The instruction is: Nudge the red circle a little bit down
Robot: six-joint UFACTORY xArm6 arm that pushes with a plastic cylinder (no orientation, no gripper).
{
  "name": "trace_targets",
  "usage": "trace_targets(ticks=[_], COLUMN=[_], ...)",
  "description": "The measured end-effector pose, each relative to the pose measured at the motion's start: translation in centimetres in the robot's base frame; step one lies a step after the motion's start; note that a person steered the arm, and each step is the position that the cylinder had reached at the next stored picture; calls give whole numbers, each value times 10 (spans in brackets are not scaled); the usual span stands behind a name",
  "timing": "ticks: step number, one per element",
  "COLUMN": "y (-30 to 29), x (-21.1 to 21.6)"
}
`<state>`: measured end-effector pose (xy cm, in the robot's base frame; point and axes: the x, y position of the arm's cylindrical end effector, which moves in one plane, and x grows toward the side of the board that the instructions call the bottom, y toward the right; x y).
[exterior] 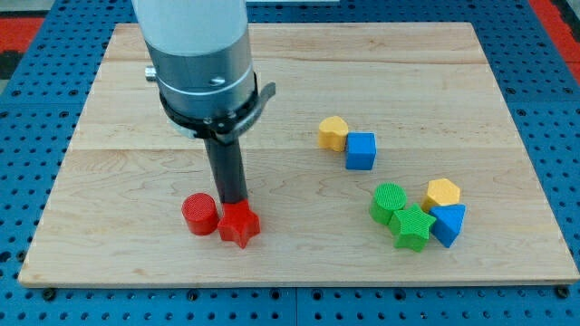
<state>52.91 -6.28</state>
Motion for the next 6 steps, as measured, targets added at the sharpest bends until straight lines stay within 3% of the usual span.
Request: trace_targets(ticks=[1,2,3,6], y=[4,-37,-55,-54], x=[-17,-38,-15,-19])
